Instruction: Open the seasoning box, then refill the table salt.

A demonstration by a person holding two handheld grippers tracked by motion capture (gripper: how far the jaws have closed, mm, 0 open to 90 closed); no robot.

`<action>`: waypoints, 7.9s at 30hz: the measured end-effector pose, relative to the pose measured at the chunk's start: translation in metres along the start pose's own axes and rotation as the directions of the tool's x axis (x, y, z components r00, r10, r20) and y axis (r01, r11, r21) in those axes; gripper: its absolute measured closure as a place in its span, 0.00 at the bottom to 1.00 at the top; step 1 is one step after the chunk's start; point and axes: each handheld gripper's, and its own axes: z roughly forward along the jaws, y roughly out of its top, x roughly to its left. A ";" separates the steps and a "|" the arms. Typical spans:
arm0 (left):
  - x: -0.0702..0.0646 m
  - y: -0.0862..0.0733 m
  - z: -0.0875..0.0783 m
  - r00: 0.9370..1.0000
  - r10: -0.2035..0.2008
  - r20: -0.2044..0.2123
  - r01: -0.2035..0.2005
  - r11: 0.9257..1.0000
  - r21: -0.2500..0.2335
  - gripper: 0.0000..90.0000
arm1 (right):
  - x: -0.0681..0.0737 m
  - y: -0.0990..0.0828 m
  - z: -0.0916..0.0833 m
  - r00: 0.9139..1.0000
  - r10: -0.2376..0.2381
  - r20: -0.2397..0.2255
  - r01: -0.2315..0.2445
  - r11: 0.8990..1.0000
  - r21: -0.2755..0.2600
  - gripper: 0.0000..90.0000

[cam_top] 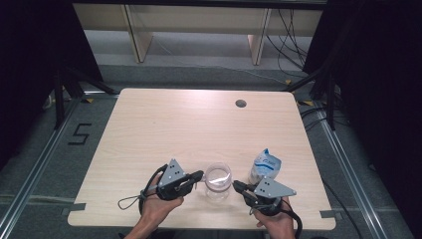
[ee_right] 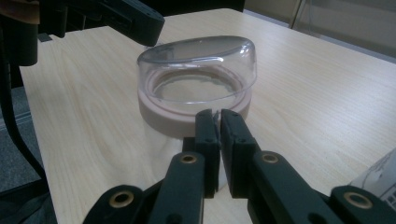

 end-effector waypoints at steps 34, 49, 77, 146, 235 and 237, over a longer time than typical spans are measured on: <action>0.003 -0.003 -0.014 0.995 -0.080 0.057 0.084 0.994 -0.076 0.75 | 0.003 0.013 0.005 1.000 -0.008 -0.019 0.008 1.000 -0.005 0.95; 0.004 -0.039 -0.026 0.998 -0.060 -0.006 0.060 0.994 0.088 0.32 | 0.011 0.030 0.006 0.999 -0.038 -0.029 0.037 0.998 -0.053 0.95; 0.006 -0.061 -0.033 0.996 -0.065 -0.056 0.071 0.989 0.127 0.24 | 0.035 0.050 0.024 0.995 -0.061 -0.077 0.054 0.995 -0.089 0.93; -0.001 -0.060 -0.027 0.997 -0.080 -0.010 0.080 0.990 0.117 0.21 | -0.018 -0.035 -0.084 0.967 0.161 0.195 -0.164 0.987 -0.004 0.32; 0.000 -0.062 -0.030 0.998 -0.055 -0.015 0.056 0.992 0.116 0.21 | -0.055 -0.045 -0.011 0.971 0.094 0.220 -0.091 0.996 -0.027 0.22; 0.000 -0.062 -0.029 0.998 -0.057 -0.013 0.058 0.992 0.111 0.21 | -0.057 -0.045 -0.010 0.973 0.095 0.209 -0.089 0.995 -0.041 0.23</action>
